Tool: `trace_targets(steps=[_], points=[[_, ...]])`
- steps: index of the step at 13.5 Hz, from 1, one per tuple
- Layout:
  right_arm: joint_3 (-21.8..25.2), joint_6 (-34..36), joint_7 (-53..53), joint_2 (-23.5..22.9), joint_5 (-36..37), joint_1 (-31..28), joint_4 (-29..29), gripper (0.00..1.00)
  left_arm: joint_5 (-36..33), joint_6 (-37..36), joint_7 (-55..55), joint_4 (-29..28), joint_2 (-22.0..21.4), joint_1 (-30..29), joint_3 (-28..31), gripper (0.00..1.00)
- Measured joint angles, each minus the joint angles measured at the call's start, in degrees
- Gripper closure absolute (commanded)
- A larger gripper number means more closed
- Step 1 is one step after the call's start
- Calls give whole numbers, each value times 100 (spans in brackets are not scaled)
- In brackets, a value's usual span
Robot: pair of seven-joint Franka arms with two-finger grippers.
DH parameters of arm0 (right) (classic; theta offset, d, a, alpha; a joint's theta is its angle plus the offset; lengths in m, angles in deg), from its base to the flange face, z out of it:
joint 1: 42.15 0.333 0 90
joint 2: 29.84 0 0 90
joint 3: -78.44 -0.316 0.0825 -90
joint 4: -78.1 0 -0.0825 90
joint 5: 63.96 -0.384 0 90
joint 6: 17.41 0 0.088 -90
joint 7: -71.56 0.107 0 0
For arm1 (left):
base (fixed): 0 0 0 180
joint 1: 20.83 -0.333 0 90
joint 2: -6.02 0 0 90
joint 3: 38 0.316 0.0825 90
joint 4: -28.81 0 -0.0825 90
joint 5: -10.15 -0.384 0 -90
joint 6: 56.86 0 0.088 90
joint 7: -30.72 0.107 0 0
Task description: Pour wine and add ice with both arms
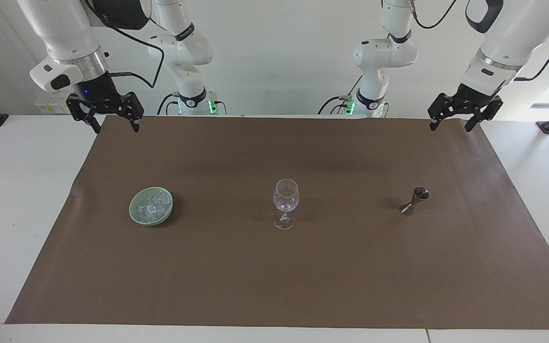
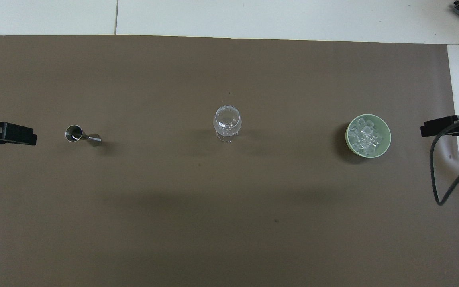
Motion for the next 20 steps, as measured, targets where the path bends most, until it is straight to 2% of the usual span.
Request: trace_targets(steps=[20], points=[[0,0,0,0,0,0,0,0,0,4,-154,-130,2,-5,36,0]])
